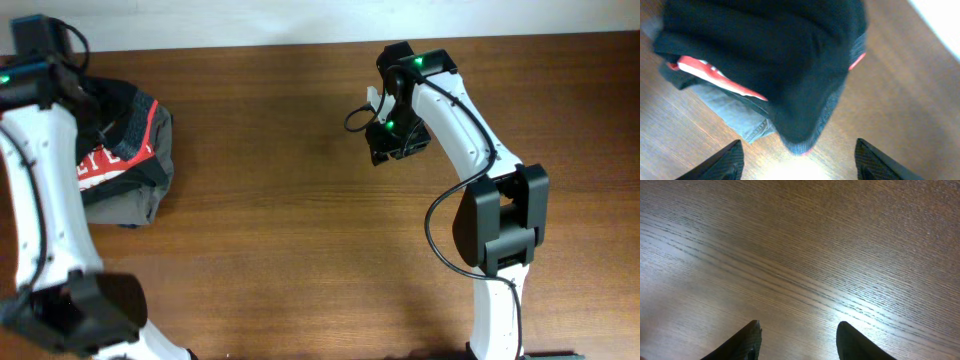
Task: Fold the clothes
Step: 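Release the pants and press them flat on the stack with the left gripper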
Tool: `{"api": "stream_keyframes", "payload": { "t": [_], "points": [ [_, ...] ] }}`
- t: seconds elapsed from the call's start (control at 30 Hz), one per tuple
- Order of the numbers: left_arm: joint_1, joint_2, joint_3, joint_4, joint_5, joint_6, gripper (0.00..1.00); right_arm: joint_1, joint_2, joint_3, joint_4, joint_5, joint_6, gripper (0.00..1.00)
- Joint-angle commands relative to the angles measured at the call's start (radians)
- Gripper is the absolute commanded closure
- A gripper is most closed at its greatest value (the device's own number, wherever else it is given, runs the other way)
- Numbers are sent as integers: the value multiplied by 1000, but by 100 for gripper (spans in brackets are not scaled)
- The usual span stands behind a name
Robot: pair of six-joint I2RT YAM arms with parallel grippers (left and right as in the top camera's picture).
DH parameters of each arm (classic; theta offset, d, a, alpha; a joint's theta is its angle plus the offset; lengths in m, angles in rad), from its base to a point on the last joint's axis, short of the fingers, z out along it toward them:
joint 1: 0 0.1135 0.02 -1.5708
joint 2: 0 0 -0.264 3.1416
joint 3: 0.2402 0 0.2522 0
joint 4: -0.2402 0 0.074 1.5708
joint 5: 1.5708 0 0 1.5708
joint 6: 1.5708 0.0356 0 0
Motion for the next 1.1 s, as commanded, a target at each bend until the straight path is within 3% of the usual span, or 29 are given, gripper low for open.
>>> {"api": "stream_keyframes", "payload": {
  "t": [0.0, 0.37, 0.7, 1.07],
  "points": [
    [4, -42, 7, 26, 69, -3, 27, 3, -13, 10, 0, 13, -10, 47],
    [14, 32, 6, 231, 78, 30, 28, 3, -13, 10, -4, 12, -9, 47],
    [124, 179, -34, 114, 69, 30, 32, 3, -13, 10, -5, 13, -10, 47],
    [168, 271, -154, 166, 58, 30, 34, 3, -13, 10, -6, 13, -10, 47]
  ]
}}
